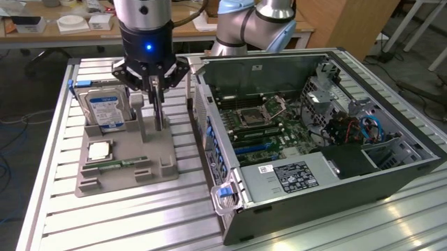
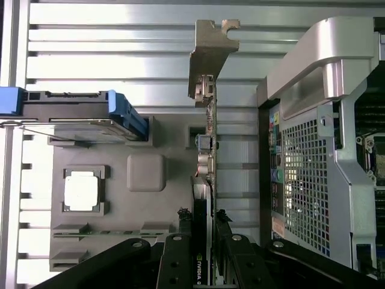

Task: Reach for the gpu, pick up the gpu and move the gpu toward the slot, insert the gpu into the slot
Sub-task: 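Pick up the gpu and move the gpu toward the slot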

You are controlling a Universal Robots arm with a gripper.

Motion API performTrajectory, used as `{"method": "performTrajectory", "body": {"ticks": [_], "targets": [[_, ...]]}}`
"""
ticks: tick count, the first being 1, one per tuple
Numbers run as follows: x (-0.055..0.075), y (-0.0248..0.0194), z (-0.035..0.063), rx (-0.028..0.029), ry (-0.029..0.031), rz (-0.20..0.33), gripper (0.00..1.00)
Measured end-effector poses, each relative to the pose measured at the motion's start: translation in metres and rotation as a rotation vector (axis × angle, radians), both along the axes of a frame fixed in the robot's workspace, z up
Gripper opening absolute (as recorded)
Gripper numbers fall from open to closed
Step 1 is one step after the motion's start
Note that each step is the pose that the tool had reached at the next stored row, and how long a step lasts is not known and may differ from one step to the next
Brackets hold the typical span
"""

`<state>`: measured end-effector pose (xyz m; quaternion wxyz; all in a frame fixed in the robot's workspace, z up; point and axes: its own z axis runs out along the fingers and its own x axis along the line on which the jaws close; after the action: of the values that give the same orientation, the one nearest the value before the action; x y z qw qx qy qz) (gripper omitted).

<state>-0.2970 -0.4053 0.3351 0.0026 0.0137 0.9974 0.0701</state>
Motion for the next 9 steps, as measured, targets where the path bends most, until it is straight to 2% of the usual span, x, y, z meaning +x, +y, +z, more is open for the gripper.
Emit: {"method": "performTrajectory", "body": {"ticks": [2, 4, 6, 9], "targets": [[0.000, 0.0000, 0.0025, -0.0101, 0.0002, 0.000, 0.26], [0.000, -0.0001, 0.0057, -0.0170, 0.0002, 0.000, 0.26], [0.000, -0.0001, 0.0093, -0.0205, 0.0002, 0.000, 0.26], [0.000, 0.0000, 0.0170, -0.0210, 0.0002, 0.000, 0.26]]}}
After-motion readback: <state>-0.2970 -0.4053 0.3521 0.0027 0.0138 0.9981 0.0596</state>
